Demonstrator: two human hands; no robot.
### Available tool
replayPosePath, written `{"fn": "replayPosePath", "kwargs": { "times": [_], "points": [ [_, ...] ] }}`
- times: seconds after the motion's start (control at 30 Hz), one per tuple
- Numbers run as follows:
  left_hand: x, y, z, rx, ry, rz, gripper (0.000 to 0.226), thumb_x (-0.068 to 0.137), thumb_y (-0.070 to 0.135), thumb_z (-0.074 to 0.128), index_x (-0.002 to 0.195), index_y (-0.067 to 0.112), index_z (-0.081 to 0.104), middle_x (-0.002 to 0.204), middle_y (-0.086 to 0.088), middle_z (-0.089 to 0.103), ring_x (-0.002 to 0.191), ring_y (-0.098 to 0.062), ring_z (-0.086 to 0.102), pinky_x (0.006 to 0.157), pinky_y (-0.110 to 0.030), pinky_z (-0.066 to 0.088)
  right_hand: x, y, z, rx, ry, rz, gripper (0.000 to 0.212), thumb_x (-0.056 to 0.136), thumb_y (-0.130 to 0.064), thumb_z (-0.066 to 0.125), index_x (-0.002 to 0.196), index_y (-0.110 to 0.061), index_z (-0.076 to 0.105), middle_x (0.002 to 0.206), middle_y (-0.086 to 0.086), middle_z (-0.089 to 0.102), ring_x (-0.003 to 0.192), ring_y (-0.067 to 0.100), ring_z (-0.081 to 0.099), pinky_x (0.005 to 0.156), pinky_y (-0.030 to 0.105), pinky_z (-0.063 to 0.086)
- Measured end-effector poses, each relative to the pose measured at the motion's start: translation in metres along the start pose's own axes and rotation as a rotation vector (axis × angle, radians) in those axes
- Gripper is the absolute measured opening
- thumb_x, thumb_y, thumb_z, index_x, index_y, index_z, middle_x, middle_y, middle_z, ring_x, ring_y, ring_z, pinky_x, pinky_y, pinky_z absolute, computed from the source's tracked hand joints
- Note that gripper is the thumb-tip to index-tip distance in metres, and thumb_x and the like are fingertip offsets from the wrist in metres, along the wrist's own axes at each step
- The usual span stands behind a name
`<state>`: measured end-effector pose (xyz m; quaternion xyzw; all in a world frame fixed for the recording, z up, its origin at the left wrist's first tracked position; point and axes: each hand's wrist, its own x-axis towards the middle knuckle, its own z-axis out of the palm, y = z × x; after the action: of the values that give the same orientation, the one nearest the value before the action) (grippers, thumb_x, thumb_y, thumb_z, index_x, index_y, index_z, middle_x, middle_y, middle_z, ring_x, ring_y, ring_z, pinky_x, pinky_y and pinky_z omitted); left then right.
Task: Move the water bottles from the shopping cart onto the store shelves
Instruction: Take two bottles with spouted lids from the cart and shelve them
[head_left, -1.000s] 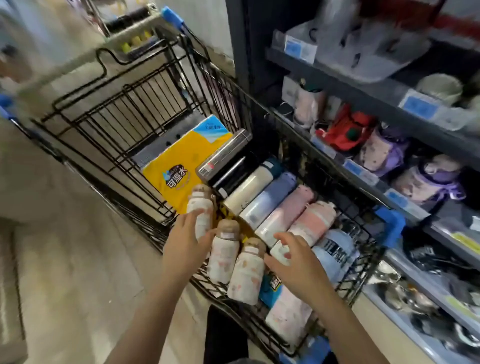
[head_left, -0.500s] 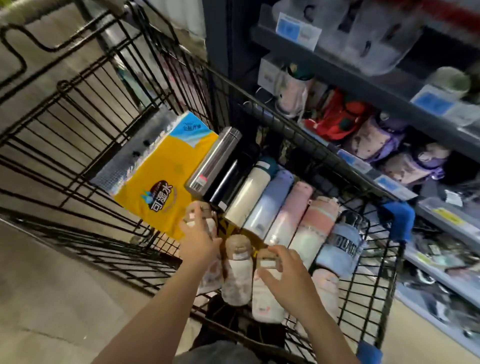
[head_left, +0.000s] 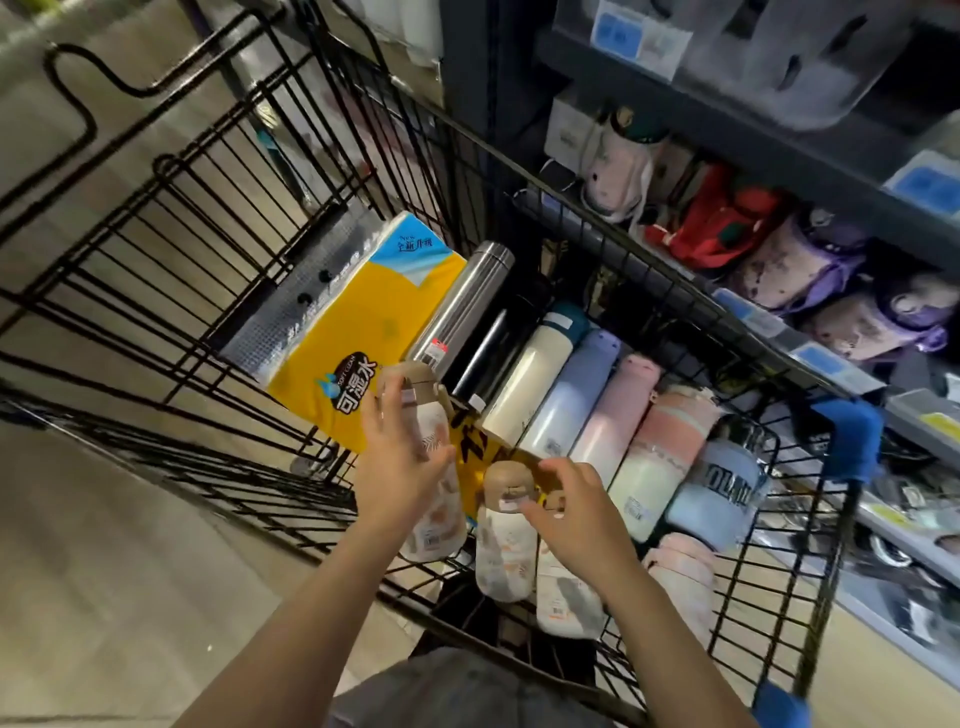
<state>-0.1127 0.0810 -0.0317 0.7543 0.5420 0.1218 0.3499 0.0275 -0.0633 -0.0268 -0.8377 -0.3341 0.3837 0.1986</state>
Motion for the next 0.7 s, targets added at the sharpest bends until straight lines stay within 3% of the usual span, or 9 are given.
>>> {"fn": "replayPosePath", "kwargs": {
  "times": [0.1, 0.17, 0.23, 0.37, 0.53, 0.7],
  "points": [
    [-0.004, -0.002, -0.024, 0.014, 0.069, 0.089, 0.098, 0.079, 0.028, 0.079, 0.151, 0.034, 0.013, 0.16, -0.009, 0.01, 0.128, -0.023, 0.041, 0.072, -0.031, 0.048, 0.009, -0.002, 0.023, -0.089, -0.025, -0.005, 0.057, 0.09, -0.039, 0.06, 0.14, -0.029, 0.036, 0.139, 0.0, 0.037, 0.115, 0.024, 0.051, 0.092, 0.034, 0.044],
    [-0.006, -0.002, -0.036, 0.016, 0.102, 0.162, 0.098, 0.078, 0.027, 0.08, 0.148, 0.041, 0.013, 0.161, -0.01, 0.011, 0.132, -0.025, 0.037, 0.079, -0.033, 0.045, 0.015, -0.005, 0.039, -0.149, -0.035, 0.018, 0.062, 0.091, -0.04, 0.058, 0.144, -0.031, 0.027, 0.141, 0.002, 0.032, 0.118, 0.027, 0.049, 0.086, 0.033, 0.043],
    [-0.007, -0.002, -0.046, -0.017, 0.12, 0.205, 0.097, 0.075, 0.025, 0.082, 0.141, 0.047, 0.015, 0.161, -0.01, 0.013, 0.134, -0.026, 0.037, 0.079, -0.032, 0.043, 0.019, -0.007, 0.057, -0.209, -0.021, 0.033, 0.063, 0.091, -0.042, 0.057, 0.142, -0.032, 0.021, 0.14, 0.005, 0.03, 0.114, 0.029, 0.05, 0.083, 0.035, 0.047],
    [-0.01, -0.009, -0.056, -0.094, 0.149, 0.277, 0.092, 0.073, 0.022, 0.084, 0.138, 0.043, 0.024, 0.159, -0.014, 0.018, 0.127, -0.004, 0.029, 0.083, -0.031, 0.041, 0.025, -0.008, 0.079, -0.331, -0.012, 0.093, 0.075, 0.09, -0.047, 0.058, 0.146, -0.029, 0.013, 0.147, 0.01, 0.022, 0.119, 0.034, 0.047, 0.09, 0.04, 0.048],
    [-0.009, -0.014, -0.055, -0.151, 0.134, 0.301, 0.09, 0.077, 0.035, 0.079, 0.142, 0.042, 0.018, 0.159, -0.012, 0.015, 0.141, -0.023, 0.029, 0.089, -0.036, 0.043, 0.023, -0.014, 0.095, -0.388, -0.013, 0.099, 0.089, 0.089, -0.045, 0.062, 0.151, -0.032, -0.001, 0.155, 0.008, 0.002, 0.123, 0.032, 0.042, 0.093, 0.038, 0.046],
    [-0.007, -0.017, -0.052, -0.127, 0.114, 0.32, 0.097, 0.075, 0.029, 0.081, 0.144, 0.043, 0.015, 0.16, -0.009, 0.013, 0.14, -0.022, 0.029, 0.087, -0.035, 0.042, 0.021, -0.011, 0.097, -0.327, 0.044, 0.109, 0.091, 0.089, -0.044, 0.062, 0.149, -0.039, -0.006, 0.155, 0.005, 0.004, 0.118, 0.031, 0.047, 0.091, 0.039, 0.048]
  ]
}}
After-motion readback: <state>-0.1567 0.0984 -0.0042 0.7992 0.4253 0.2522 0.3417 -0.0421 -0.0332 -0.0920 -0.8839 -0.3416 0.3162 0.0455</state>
